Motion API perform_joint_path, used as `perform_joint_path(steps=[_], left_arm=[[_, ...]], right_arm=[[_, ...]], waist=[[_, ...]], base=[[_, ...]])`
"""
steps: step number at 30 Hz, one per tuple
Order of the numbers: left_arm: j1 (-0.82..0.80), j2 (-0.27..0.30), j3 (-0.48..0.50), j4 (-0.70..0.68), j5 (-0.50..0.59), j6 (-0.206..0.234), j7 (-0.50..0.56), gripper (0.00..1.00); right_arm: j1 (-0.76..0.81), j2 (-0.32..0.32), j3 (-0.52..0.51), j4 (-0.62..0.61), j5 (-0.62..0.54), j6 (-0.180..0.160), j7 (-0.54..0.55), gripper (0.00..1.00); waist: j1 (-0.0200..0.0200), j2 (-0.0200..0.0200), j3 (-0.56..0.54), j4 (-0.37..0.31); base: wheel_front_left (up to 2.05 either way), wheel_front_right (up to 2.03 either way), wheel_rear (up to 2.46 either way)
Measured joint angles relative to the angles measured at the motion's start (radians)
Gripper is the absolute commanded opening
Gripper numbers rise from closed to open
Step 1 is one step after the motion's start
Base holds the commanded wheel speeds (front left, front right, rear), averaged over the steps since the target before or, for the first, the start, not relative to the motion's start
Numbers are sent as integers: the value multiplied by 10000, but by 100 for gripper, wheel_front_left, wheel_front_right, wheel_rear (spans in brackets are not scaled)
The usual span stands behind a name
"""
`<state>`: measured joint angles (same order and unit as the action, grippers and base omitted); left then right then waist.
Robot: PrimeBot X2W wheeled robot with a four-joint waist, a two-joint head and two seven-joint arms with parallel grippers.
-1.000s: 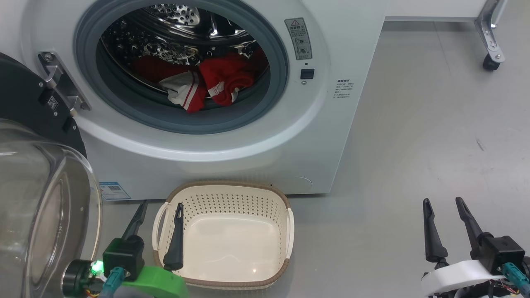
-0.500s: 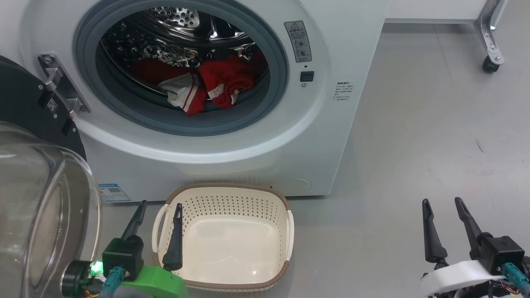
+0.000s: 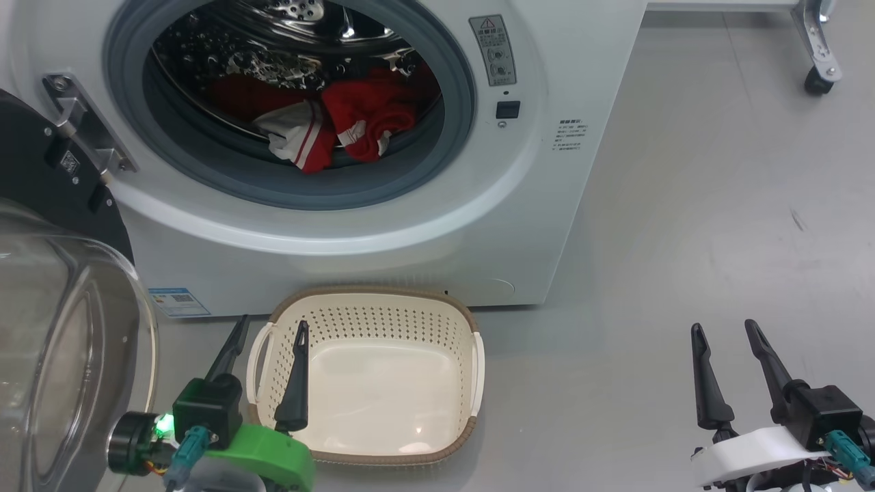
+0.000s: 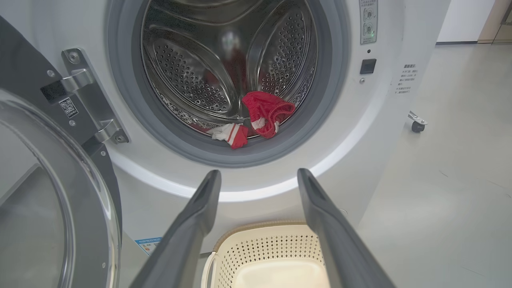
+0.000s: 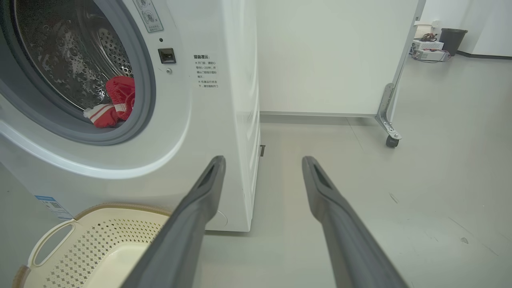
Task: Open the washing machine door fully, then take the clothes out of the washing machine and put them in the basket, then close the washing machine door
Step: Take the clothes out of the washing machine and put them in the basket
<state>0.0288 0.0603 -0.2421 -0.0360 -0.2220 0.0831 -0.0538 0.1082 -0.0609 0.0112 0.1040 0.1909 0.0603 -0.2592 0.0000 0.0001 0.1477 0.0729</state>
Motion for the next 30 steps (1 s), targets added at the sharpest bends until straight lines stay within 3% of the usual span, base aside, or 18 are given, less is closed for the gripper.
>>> perform_joint_path(steps=[19, 30], left_arm=[[-3115, -27, 362, 1547, -777, -568, 1450, 100], [-5767, 688, 811, 2625, -1164, -972, 3003, 100]], right_arm=[[-1117, 0, 109, -554, -65, 90, -2, 100], [-1988, 79, 316, -598, 217, 127, 0, 100]], waist=[[0, 0, 2021, -997], [1, 0, 3390, -1909]], base=[[0, 0, 0], [0, 0, 0]])
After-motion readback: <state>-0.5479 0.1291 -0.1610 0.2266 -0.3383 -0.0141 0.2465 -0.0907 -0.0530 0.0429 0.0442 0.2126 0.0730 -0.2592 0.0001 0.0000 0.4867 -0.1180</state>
